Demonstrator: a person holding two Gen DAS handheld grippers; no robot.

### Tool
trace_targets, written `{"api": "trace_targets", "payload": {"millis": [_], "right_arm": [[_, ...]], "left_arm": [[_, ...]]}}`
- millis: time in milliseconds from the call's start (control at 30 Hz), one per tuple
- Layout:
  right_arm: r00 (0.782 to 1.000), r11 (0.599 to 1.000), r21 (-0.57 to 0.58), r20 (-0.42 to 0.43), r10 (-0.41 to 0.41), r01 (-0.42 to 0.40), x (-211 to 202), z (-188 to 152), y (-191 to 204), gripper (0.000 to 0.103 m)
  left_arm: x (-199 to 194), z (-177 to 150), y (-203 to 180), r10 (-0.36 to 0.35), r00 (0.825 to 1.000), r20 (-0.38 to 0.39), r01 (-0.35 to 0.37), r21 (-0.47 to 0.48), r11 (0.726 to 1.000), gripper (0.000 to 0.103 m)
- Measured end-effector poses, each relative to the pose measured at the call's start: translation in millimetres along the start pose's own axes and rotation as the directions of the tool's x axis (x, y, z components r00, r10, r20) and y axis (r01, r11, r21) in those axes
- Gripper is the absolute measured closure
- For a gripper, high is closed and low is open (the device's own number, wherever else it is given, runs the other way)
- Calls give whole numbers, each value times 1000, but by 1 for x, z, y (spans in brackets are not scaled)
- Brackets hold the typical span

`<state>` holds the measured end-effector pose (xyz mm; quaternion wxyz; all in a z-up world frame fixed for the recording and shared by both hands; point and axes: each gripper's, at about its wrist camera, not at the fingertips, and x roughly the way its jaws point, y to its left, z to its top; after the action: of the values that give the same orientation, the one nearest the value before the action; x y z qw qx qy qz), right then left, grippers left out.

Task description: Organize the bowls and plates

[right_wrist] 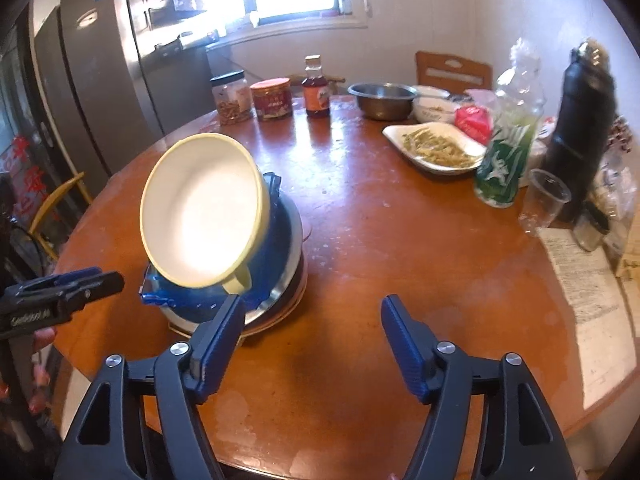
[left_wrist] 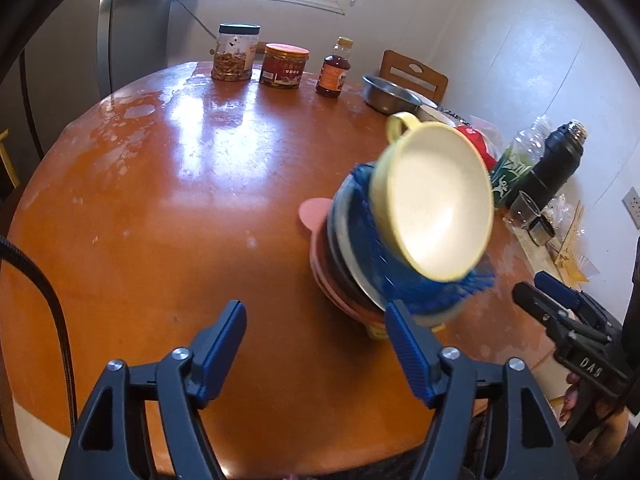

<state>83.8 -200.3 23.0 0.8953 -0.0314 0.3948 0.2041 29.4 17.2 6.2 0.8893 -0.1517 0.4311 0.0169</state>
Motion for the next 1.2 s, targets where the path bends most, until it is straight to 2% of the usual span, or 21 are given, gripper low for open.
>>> {"api": "trace_targets", "payload": {"millis": [233, 433, 567, 733, 1200], "right_arm": [[999, 999, -17, 18, -31, 31, -16, -28, 17, 27], [1000, 1000, -29, 23, -5, 5, -23, -46, 31, 27], [999, 1000, -25, 42, -2, 3, -26, -49, 34, 26], [999, 1000, -20, 37, 8, -7, -25, -51, 35, 26], [999, 999, -6, 27, 34, -34, -19, -55, 30, 25]], "left_arm": [[-16, -28, -18, 25, 999, 42, -25, 5, 1000, 25], [-25, -45, -30, 19, 999, 27, -19, 29, 999, 24], [-25, -50, -33, 28, 999, 23, -29, 28, 999, 24], [-27, -54, -32, 44, 998, 34, -45, 20, 999, 24], [-18, -58, -33, 70, 998, 2, -71, 18, 997, 24]]}}
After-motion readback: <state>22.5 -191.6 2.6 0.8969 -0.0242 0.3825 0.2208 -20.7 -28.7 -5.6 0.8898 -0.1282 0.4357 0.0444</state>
